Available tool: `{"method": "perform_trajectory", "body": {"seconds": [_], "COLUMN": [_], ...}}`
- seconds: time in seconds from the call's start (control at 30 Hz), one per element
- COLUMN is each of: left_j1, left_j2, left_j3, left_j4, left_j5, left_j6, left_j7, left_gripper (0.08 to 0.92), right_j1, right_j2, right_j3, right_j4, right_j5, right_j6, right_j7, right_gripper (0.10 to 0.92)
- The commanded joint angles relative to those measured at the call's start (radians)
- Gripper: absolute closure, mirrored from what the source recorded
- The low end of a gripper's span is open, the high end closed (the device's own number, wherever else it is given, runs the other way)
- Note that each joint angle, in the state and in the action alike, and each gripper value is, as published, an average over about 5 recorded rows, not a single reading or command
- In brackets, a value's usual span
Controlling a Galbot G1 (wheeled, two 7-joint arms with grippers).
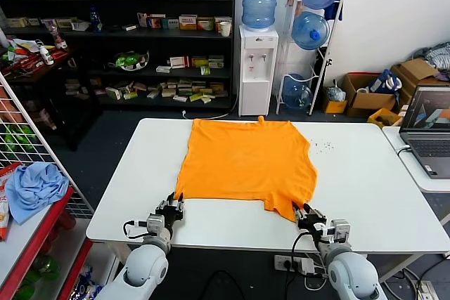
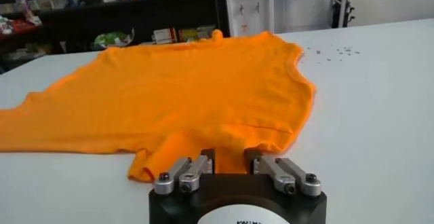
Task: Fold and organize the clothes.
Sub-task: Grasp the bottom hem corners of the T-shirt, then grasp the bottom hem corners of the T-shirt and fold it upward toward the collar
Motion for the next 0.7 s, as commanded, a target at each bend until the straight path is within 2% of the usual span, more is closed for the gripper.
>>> {"method": "perform_trajectory", "body": {"seconds": [0.03,0.17,0.33,0.7], "left_j1": [0.027,0.044,0.082,0.226], "left_j2": [0.009,0.020,0.047,0.112], "left_j3": [0.002,0.001,-0.003,-0.035], "left_j4": [-0.036,-0.061,-0.123,-0.308], "left_j5": [-0.008,-0.008,-0.013,-0.005], "left_j6": [0.007,0.002,0.001,-0.002], "left_j7": [0.006,0.005,-0.001,-0.005], "left_gripper": [0.829,0.902,0.905,0.905], "right_j1": [-0.003,-0.029,-0.110,-0.325], "right_j2": [0.002,0.000,-0.007,-0.033], "right_j3": [0.002,0.007,0.020,0.054], "right_j4": [0.008,0.042,0.139,0.314], "right_j5": [0.000,-0.003,-0.025,-0.171], "right_j6": [0.005,0.006,0.001,0.010], "right_j7": [0.002,0.007,0.025,0.051], "right_gripper": [0.822,0.898,0.902,0.902]}}
